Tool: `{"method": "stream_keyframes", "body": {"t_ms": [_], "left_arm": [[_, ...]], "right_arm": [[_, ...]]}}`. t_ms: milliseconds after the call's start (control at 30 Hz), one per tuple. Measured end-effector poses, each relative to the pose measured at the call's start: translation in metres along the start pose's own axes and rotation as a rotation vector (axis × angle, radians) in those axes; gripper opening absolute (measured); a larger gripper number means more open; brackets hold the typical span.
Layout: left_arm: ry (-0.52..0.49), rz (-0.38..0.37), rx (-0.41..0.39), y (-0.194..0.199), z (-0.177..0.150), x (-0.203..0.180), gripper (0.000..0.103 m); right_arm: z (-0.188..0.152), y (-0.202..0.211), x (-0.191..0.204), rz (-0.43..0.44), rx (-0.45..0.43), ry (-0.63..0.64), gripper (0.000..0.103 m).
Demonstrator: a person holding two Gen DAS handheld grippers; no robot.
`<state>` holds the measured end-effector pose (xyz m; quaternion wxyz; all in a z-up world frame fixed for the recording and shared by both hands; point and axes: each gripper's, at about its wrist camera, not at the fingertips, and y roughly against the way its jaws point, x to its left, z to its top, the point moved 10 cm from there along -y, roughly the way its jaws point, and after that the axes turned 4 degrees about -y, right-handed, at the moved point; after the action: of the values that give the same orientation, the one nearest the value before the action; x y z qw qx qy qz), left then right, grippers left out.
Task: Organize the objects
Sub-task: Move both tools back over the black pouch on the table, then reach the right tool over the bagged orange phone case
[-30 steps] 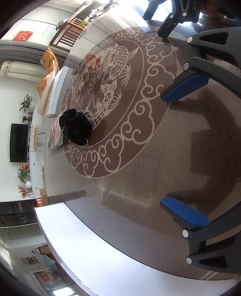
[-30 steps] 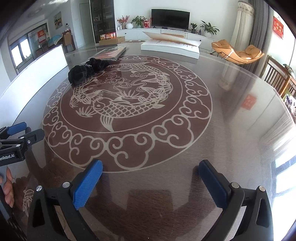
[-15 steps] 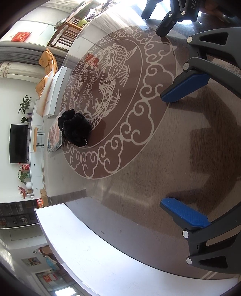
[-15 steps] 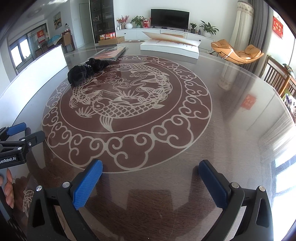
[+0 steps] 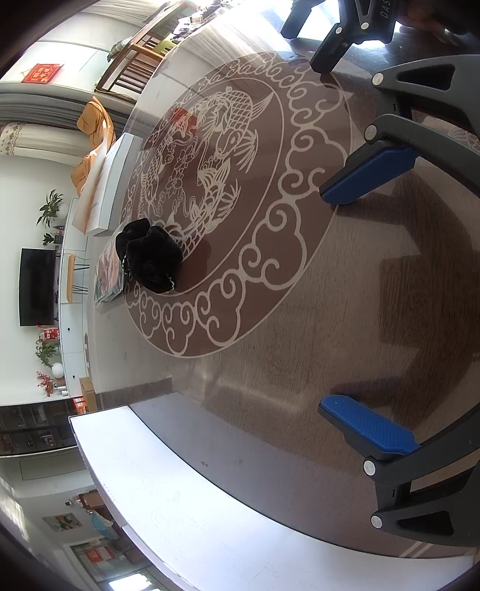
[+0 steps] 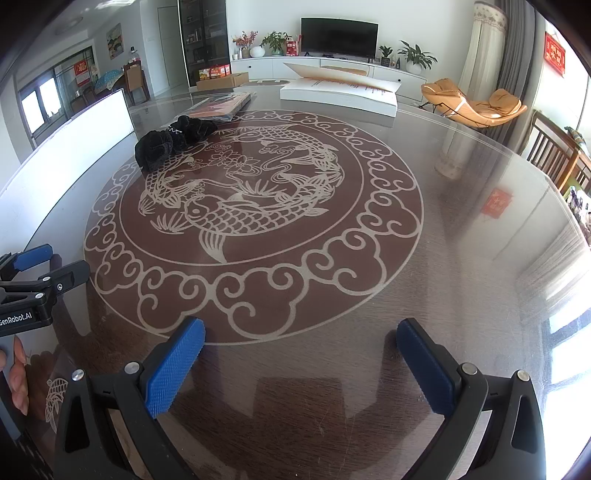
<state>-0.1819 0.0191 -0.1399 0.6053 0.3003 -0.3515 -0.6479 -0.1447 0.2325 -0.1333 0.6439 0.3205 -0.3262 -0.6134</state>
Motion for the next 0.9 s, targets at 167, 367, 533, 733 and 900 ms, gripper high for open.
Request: {"method": "stream_keyframes", "body": {"t_ms": [167,367,533,733,900], "left_arm": [[-0.008,0.0,0.003,0.005,-0.004,0.002,0.103],[0.077,0.046,0.003,0.008,-0.008,0.027,0.103],[0.069,0.052,0.005,0.006,-0.007,0.027,0.103],[0.069,0.051,0.004,0.006,-0.007,0.026,0.103],[0.07,0.052,0.004,0.005,-0.007,0.026,0.103]], "right_arm": [[0.0,0.0,0.0,0.0,0.0,0.0,0.103],[0.004,-0.005,0.002,0.013,0.027,0.02,0.103],[0.053,-0.029,0.027,0.114,0.077,-0.01,0.103],[0.151,-0.061,0.09,0.101,0.022,0.077,0.097],[0.198,-0.09,0.112,0.038,-0.026,0.077,0.095]]}}
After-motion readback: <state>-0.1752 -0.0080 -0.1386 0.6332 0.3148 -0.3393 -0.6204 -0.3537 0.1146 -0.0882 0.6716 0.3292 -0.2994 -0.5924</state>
